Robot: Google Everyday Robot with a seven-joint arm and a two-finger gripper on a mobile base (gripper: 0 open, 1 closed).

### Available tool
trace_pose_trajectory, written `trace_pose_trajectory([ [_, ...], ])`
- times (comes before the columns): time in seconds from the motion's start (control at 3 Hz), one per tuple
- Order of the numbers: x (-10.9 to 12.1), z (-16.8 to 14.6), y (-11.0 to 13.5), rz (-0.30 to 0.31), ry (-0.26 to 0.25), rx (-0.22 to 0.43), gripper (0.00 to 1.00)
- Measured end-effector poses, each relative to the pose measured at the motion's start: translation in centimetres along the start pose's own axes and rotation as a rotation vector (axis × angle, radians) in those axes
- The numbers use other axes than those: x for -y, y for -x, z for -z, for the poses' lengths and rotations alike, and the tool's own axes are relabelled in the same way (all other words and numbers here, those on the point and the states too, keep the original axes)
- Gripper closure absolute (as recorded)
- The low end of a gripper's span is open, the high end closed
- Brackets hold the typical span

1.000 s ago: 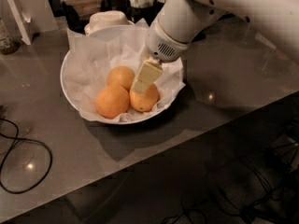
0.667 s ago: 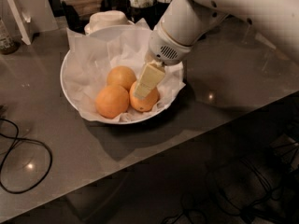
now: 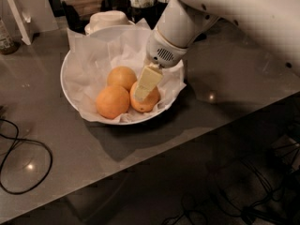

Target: Pick orange from white bowl

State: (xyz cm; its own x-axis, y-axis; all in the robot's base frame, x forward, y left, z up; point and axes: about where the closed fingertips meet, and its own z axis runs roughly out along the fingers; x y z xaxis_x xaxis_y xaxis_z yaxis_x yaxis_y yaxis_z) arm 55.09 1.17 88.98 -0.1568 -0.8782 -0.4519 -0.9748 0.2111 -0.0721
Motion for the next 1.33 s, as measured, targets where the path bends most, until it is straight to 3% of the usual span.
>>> trace_pose_trajectory([
  [1.33,-0.4,-4.1,-3.0,-0.118,0.041,-0.069,0.33],
])
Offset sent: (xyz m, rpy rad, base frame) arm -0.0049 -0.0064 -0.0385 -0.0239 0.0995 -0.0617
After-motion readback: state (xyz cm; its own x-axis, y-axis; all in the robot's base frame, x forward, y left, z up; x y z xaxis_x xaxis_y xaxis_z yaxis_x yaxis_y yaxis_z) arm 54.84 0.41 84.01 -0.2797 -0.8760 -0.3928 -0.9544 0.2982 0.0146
